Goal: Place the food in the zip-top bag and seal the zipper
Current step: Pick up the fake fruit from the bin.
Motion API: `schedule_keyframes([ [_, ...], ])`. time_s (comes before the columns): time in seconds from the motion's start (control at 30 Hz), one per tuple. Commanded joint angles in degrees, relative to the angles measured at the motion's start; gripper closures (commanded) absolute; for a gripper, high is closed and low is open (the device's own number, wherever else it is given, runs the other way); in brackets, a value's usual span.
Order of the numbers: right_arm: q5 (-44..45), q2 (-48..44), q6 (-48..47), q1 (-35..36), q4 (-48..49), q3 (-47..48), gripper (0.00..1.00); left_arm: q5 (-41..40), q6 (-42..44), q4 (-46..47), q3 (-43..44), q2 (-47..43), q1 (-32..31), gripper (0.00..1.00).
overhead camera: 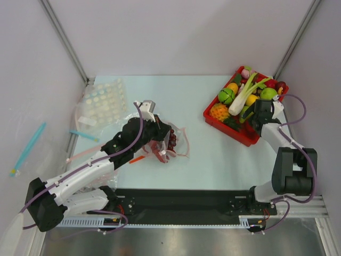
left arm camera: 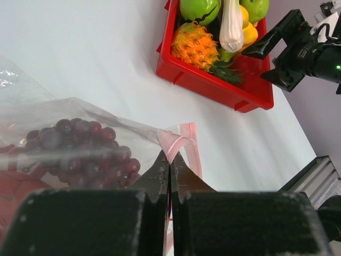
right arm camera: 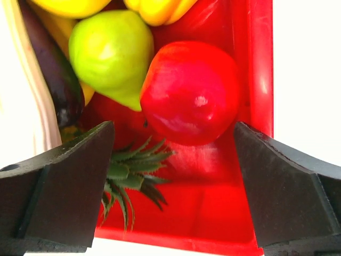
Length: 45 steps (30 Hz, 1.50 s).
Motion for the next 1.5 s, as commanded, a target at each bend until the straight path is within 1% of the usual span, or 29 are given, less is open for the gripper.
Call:
schedule_keyframes([
  [0.0, 4.96, 2.33, 1.07, -0.20, 0.79, 2.37, 0.03, 0.79, 0.68, 4.07, 1.24, -1.08, 0.21, 1.00],
  [0.2, 6.19, 5.85, 2.39, -0.29, 1.66, 3.16, 0.06, 0.88, 0.77, 3.98, 1.42, -0.64, 0.21, 1.00],
  [0.27, 6.45, 7.08, 3.01, -0.20, 2.28, 3.51, 0.09, 1.05, 0.85, 3.98, 1.42, -0.46, 0.21, 0.99],
  [0.3, 6.54, 7.44, 3.18, -0.20, 2.28, 3.68, 0.13, 1.05, 0.86, 3.89, 1.42, -0.37, 0.21, 1.00],
  [0.33, 7.24, 7.44, 3.27, -0.20, 2.02, 3.86, 0.20, 1.14, 0.86, 3.89, 1.50, -0.37, 0.21, 1.00],
  [0.37, 7.76, 7.01, 3.36, -0.20, 1.93, 3.51, 0.23, 1.23, 0.86, 3.89, 1.51, -0.37, 0.30, 1.00],
  [0.4, 8.38, 6.39, 3.88, -0.20, 1.93, 3.16, 0.27, 1.23, 0.86, 3.89, 1.59, -0.20, 0.22, 1.00],
  [0.5, 9.53, 1.83, 4.76, -0.03, 3.07, 0.36, 0.36, 1.40, 0.86, 3.81, 1.68, -0.11, 0.21, 1.00],
  [0.57, 10.14, -2.20, 5.12, 0.50, 3.86, -1.14, 0.38, 1.40, 0.94, 3.81, 1.68, -0.02, 0.21, 0.99],
  [0.73, 11.98, -9.07, 3.72, 2.96, 2.55, -2.56, 0.39, 1.67, 1.03, 3.45, 2.03, -0.11, 0.21, 1.00],
  [0.8, 12.78, -12.22, 2.84, 6.37, 2.02, -2.38, 0.40, 1.67, 1.12, 3.45, 2.03, -0.11, 0.21, 1.00],
  [0.87, 12.78, -14.35, 2.14, 7.52, 1.05, -2.55, 0.40, 1.67, 1.12, 3.45, 2.03, -0.02, 0.21, 1.00],
  [0.93, 10.24, -18.47, 1.08, 8.84, 1.31, -2.91, 0.40, 1.58, 1.12, 3.45, 2.12, 0.15, 0.21, 0.99],
  [0.97, 8.49, -20.05, -1.36, 9.46, 1.84, -3.69, 0.41, 1.58, 1.12, 3.37, 2.12, 0.33, 0.21, 1.00],
  [1.0, 4.91, -22.94, -2.60, 10.33, 2.71, -4.39, 0.44, 1.58, 1.21, 3.19, 2.29, 0.33, 0.21, 1.00],
  [1.07, 2.25, -26.47, -4.89, 14.11, 4.04, -6.23, 0.44, 1.67, 1.29, 3.02, 2.56, 0.51, 0.21, 1.00],
  [1.1, -0.46, -28.14, -7.77, 15.95, 4.65, -7.12, 0.47, 1.67, 1.38, 2.84, 2.65, 0.42, 0.21, 1.00],
  [1.13, -2.23, -32.16, -9.02, 17.45, 6.31, -8.08, 0.46, 1.58, 1.38, 2.75, 2.56, 0.24, 0.21, 1.00],
  [1.17, -4.60, -34.11, -10.42, 20.16, 7.72, -9.57, 0.46, 1.40, 1.47, 2.75, 2.56, 0.16, 0.21, 1.00],
  [1.2, -9.41, -36.39, -12.44, 21.41, 9.21, -12.37, 0.46, 1.40, 1.47, 2.66, 2.56, -0.11, 0.21, 1.00],
  [1.23, -11.89, -39.81, -13.07, 22.46, 12.71, -14.05, 0.46, 1.23, 1.47, 2.58, 2.56, -0.11, 0.21, 1.00],
  [1.27, -14.53, -41.50, -14.12, 24.65, 14.13, -15.46, 0.46, 1.05, 1.64, 2.31, 2.65, -0.28, 0.21, 1.00],
  [1.3, -15.51, -42.47, -15.52, 25.80, 14.32, -16.78, 0.50, 0.96, 1.73, 2.14, 2.73, -0.46, 0.21, 1.00],
  [1.33, -12.65, -43.00, -15.88, 27.38, 12.76, -16.53, 0.48, 0.70, 1.82, 2.05, 2.82, -0.63, 0.21, 1.00],
  [1.37, -8.36, -42.83, -16.15, 29.48, 11.09, -15.92, 0.43, 0.18, 1.82, 2.05, 2.74, -0.72, 0.21, 1.00],
  [1.4, 0.73, -42.22, -15.98, 29.94, 6.20, -14.26, 0.30, 0.00, 1.91, 2.05, 2.74, -0.64, 0.21, 1.00],
  [1.43, 3.61, -41.52, -14.06, 29.60, 4.67, -13.64, 0.26, -0.09, 2.00, 1.96, 2.74, -0.55, 0.21, 1.00],
  [1.47, 4.60, -40.30, -13.78, 29.07, 4.13, -13.28, 0.26, -0.18, 2.17, 2.05, 2.74, -0.37, 0.21, 1.00],
])
